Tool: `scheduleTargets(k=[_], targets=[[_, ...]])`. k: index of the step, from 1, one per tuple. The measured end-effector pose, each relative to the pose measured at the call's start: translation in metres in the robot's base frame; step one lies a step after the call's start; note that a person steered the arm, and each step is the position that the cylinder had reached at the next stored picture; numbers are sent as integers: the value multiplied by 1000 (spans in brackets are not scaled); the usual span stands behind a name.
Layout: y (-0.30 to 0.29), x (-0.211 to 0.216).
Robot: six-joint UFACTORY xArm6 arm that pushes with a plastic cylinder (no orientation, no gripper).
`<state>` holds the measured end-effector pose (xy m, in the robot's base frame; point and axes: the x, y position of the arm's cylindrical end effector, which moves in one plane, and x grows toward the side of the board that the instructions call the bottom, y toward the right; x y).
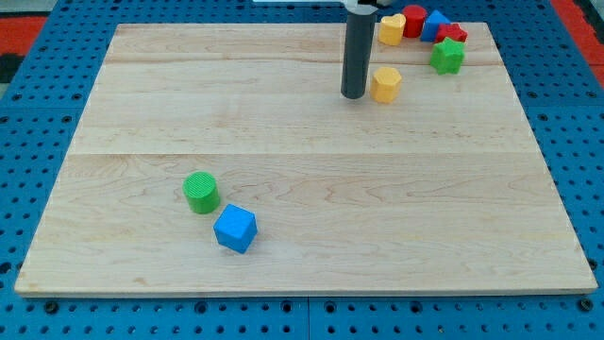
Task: Push the yellow hexagon towards the green star
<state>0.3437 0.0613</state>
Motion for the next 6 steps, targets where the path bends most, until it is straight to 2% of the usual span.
scheduleTargets(k=[1, 6], targets=[[-6, 15], [29, 2]])
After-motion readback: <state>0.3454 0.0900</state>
